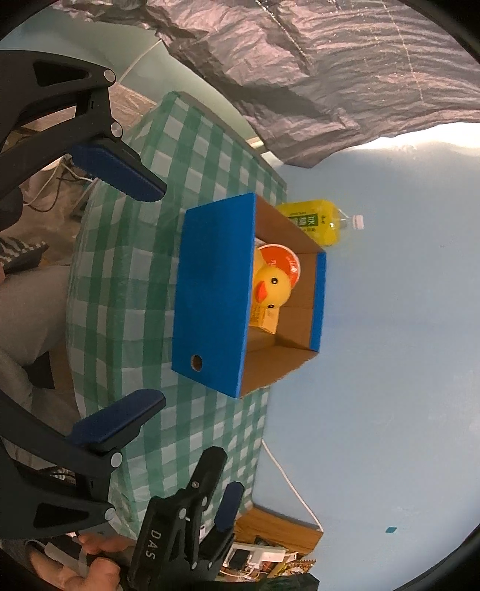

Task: Organize objects

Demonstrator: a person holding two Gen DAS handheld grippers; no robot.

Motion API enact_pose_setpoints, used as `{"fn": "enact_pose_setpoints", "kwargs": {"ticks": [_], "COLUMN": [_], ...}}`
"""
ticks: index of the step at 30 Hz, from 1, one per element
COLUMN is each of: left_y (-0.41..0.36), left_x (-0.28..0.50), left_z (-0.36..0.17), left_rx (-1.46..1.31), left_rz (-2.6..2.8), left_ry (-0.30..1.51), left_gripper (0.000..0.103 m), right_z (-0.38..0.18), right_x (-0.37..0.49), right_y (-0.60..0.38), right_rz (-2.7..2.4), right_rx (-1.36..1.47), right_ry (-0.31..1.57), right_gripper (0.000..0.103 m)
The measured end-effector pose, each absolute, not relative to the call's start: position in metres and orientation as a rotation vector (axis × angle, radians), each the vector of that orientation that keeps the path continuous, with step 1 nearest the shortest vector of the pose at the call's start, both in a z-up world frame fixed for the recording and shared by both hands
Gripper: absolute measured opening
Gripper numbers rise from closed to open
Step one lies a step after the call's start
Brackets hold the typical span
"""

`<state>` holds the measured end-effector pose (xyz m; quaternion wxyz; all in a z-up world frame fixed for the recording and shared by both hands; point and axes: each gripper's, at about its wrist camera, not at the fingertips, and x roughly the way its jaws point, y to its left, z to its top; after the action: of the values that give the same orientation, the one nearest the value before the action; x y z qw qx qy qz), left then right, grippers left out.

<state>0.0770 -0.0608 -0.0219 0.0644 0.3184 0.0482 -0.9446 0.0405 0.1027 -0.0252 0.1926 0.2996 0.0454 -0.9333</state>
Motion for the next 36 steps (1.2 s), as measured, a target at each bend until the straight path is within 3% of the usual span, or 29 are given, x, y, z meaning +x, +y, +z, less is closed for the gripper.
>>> {"fn": "enact_pose_setpoints", "kwargs": {"ticks": [36], "left_y": [-0.0607], "left_x": [0.0856], "left_z": [-0.0125], "left_rx": [0.912], "left_rz": [-2.808], "left_ry": [0.069], "left_gripper": [0.103], "right_z": [-0.0234], "right_x": [0.0444], "right_y": [0.1015], "right_rz": [-2.641], "right_rx": [0.825], "right_ry": [0.14], "right_gripper": [0.081]}}
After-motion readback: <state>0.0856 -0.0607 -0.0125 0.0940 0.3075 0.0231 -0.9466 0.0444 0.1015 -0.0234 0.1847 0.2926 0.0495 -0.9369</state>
